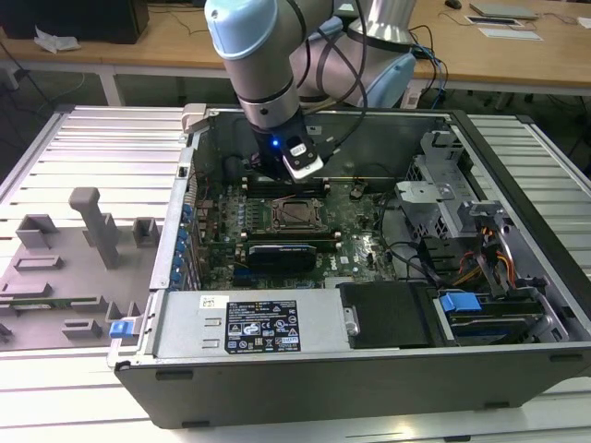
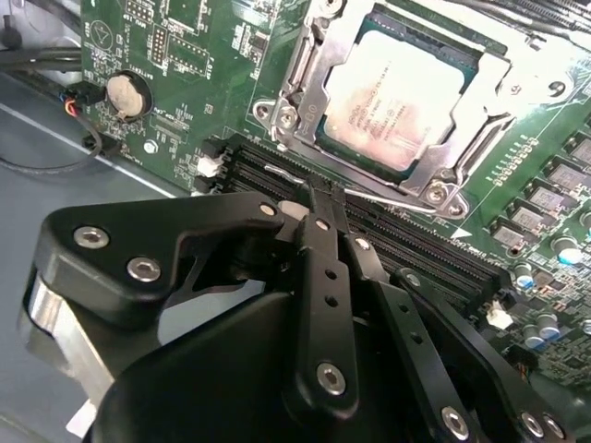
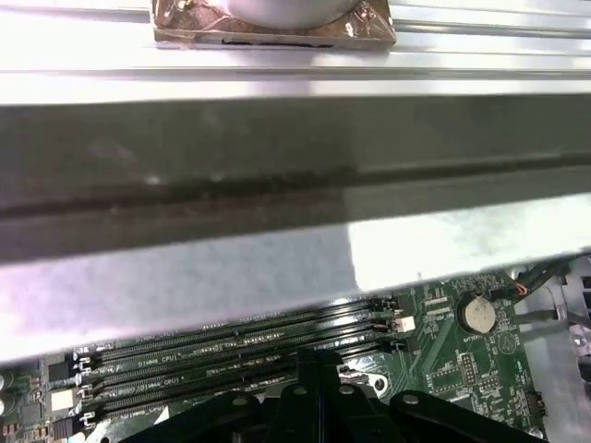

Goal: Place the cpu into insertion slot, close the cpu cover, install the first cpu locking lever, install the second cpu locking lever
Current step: 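Install the first cpu locking lever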

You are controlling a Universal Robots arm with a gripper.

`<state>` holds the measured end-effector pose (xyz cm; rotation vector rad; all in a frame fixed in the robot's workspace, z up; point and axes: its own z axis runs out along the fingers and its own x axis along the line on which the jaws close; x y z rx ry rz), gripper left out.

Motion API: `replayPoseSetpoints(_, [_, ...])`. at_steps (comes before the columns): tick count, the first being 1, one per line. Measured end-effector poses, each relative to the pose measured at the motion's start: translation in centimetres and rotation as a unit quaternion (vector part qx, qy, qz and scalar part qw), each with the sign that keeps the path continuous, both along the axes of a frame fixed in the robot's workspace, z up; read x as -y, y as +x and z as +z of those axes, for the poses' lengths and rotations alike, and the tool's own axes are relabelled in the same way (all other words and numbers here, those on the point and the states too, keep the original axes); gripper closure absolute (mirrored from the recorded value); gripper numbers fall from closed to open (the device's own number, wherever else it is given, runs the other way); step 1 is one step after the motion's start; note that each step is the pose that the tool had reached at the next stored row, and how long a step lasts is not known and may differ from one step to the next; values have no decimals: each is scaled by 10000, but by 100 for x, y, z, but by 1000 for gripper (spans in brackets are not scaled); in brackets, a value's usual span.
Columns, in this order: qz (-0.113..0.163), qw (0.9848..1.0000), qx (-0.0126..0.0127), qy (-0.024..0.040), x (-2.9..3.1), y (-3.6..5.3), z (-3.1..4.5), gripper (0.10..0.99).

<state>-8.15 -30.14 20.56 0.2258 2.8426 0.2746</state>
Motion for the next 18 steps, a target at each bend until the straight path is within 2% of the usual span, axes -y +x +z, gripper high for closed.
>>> replayPoseSetpoints(8, [-255,9997,0,-1,-10,-11,-70,980])
replayPoseSetpoints(18, [-411,9992,-1,-1,-10,-3,-121,980])
